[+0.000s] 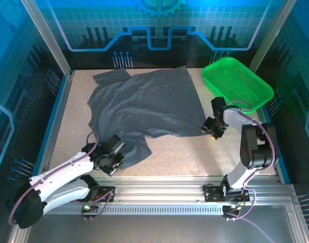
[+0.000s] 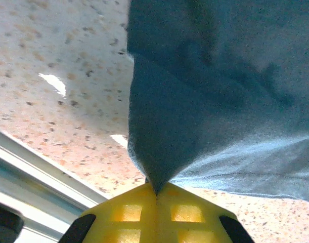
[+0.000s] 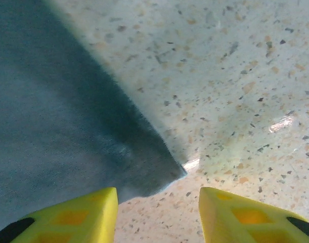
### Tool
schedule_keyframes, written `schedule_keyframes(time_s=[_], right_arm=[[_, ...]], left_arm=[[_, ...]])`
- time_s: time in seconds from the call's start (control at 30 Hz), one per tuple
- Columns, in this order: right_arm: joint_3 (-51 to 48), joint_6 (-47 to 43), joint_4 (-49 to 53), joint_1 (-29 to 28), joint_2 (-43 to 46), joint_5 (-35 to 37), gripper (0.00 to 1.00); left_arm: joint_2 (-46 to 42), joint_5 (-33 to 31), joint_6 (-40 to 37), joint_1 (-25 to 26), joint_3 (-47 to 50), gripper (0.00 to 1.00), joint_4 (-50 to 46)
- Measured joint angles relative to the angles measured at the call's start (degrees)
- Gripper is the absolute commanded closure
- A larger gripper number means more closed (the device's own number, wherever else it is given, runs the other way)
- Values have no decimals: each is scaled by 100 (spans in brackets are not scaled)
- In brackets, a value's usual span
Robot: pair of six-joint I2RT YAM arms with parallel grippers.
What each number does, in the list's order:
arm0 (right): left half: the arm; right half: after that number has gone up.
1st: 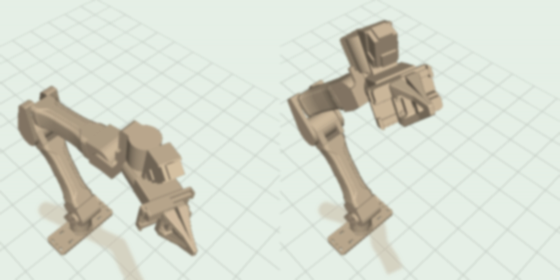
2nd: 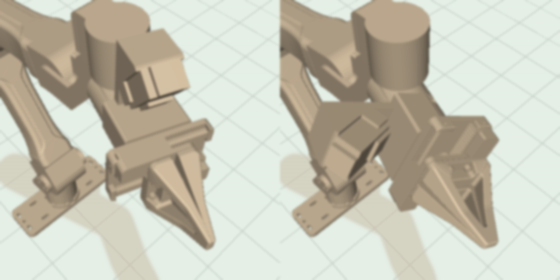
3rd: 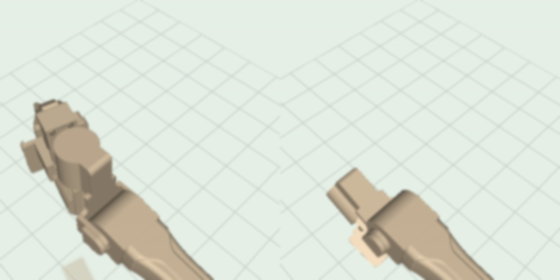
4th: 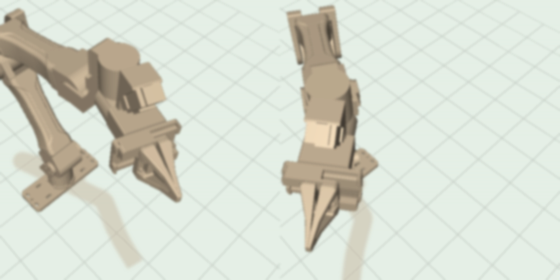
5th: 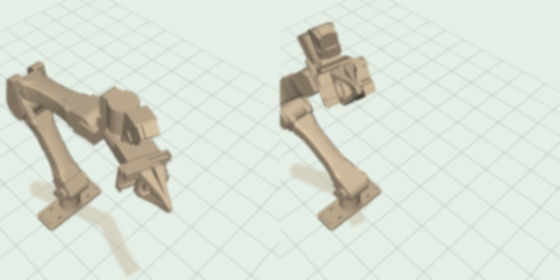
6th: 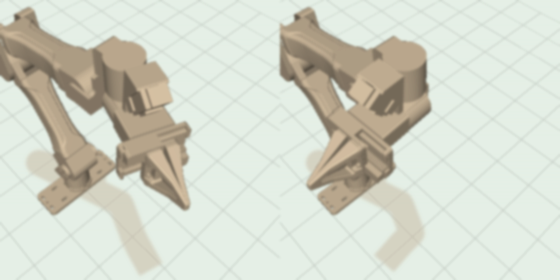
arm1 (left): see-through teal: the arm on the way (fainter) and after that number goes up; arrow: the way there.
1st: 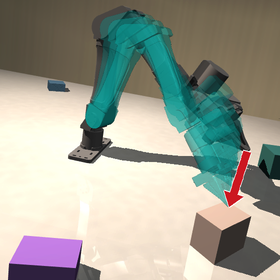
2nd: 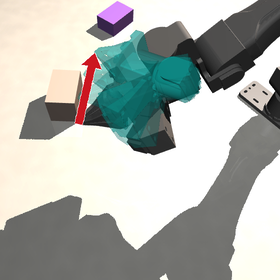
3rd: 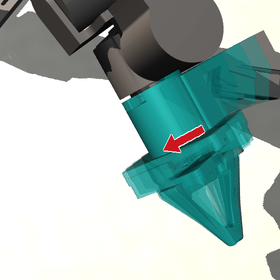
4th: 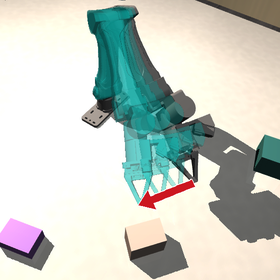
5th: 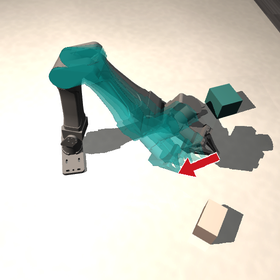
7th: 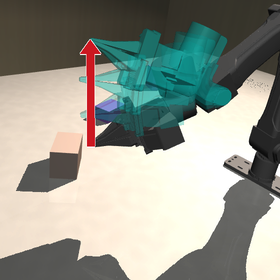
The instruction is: Fold and stack the t-shirts
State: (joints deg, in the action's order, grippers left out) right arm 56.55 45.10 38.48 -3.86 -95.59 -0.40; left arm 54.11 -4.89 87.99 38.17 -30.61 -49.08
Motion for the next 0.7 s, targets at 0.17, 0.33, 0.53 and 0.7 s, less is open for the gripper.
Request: schedule_keyframes(time_s=[0.17, 0.33, 0.53, 0.7], right_arm=[[26, 24, -59, 33, -249, 37, 70], [129, 76, -66, 59, -343, 39, 96], [116, 122, 4, 42, -149, 247, 100], [-199, 138, 223, -44, 551, 455, 100]], left_arm=[[-214, -50, 0, -9, 0, 100, -299], [-356, -138, -2, -20, -61, 100, -638], [-623, -155, 2, -20, -260, 100, -1152], [-1088, -155, 61, -20, -358, 100, -1628]])
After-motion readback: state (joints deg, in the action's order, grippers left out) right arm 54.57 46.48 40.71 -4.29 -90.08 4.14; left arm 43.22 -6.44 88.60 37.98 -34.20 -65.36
